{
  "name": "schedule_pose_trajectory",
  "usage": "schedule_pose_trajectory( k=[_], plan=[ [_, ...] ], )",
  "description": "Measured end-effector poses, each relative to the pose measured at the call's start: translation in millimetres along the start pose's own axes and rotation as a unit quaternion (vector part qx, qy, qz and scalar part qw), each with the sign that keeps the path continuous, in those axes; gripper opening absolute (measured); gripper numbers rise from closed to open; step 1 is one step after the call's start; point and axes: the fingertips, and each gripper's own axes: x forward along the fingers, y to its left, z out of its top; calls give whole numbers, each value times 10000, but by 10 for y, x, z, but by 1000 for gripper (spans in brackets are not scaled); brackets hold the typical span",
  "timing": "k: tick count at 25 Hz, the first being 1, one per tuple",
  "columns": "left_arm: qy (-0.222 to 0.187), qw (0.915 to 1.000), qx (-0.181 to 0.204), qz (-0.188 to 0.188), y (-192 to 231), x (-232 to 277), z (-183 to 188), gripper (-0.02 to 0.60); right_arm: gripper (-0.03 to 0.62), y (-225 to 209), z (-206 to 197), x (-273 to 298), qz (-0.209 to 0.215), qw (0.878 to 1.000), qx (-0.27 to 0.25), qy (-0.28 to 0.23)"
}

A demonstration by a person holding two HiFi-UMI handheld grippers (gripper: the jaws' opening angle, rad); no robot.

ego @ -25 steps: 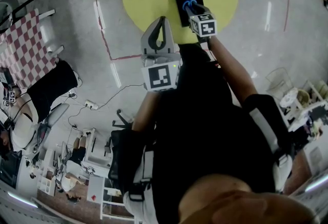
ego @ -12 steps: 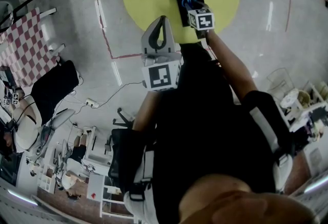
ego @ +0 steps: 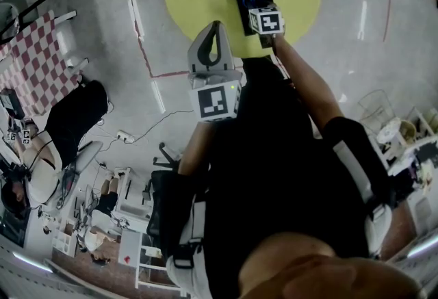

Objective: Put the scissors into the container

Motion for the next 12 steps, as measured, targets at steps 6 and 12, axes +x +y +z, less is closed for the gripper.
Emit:
schedule_pose_trajectory(
  k=[6,12],
  plan=[
    [-2,10000,1,-4,1,10,4,-2,86,15,-17,50,-25,10000,-27,84],
    [11,10000,-15,29,21,-4,5,-2,86,0,-18,77,-82,9999,-34,126]
  ],
)
